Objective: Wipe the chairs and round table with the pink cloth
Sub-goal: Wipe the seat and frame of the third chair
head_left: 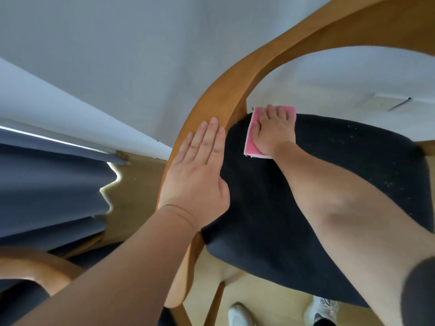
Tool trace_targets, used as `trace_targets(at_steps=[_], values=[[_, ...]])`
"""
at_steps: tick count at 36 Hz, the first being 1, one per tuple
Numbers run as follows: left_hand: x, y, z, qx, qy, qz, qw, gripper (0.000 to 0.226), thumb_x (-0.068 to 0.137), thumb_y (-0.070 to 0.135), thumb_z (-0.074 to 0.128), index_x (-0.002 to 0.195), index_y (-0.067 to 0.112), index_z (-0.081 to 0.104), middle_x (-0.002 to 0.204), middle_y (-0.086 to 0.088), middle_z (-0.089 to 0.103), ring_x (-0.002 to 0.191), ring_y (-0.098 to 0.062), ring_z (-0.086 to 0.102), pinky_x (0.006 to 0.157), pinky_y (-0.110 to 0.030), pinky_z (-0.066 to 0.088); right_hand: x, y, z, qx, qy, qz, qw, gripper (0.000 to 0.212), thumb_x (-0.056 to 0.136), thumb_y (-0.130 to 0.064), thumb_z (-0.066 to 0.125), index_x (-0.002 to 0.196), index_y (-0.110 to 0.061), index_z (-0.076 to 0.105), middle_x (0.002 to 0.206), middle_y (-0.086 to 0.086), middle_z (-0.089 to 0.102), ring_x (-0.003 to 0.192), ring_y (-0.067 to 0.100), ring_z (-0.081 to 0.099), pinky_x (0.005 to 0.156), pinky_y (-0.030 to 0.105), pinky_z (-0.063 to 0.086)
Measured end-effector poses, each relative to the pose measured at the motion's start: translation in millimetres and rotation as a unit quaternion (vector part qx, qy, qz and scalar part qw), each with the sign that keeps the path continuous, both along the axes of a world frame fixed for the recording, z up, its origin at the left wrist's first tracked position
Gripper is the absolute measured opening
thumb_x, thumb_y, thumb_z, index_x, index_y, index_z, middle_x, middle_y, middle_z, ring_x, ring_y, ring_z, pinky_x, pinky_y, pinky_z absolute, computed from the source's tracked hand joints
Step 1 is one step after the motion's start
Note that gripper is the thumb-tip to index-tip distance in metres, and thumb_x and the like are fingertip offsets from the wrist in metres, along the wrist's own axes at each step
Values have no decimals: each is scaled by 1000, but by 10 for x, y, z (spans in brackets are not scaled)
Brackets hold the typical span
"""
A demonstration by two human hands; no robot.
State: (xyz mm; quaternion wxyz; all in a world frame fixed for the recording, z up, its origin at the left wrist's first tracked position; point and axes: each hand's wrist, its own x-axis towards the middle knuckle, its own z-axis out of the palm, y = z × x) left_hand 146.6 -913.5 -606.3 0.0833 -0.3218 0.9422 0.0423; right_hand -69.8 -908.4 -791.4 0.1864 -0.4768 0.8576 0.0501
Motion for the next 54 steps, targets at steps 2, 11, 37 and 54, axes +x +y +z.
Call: trace_targets(at_steps=[2, 11, 37, 54], values=[[-1, -15, 0, -9, -1, -4, 1000, 71, 83, 28, 29, 149, 6, 13, 157, -9, 12, 145, -20, 9, 118, -36, 4, -7, 14, 8, -10, -7, 7, 1000, 69, 96, -49, 4, 152, -15, 24, 156, 13, 31, 144, 36, 26, 119, 53, 16], [26, -8, -14, -27, -13, -9, 1000, 69, 86, 31, 22, 149, 9, 3, 158, -9, 6, 145, -20, 4, 116, -36, 1, -186, 599, -27, -20, 11, -4, 1000, 65, 100, -47, 2, 156, -15, 4, 163, 10, 11, 150, 29, 6, 122, 41, -1], [15, 8, 21, -56, -73, -132, 987, 61, 93, 44, 24, 150, 21, 17, 158, 0, 12, 145, -19, -4, 117, -40, 2, 1427, 3016, 99, 30, -45, -76, 996, 62, 95, -36, 26, 149, -5, 29, 157, 14, 22, 145, 37, 23, 117, 50, 12], [-13, 33, 55, -24, -62, -117, 991, 60, 90, 40, 29, 144, 16, 35, 154, -4, 27, 145, -22, 7, 118, -44, 10, 256, 1977, -58, 44, -8, -46, 998, 68, 95, -44, 2, 155, -12, -2, 163, 14, -3, 149, 35, -9, 120, 49, -8]])
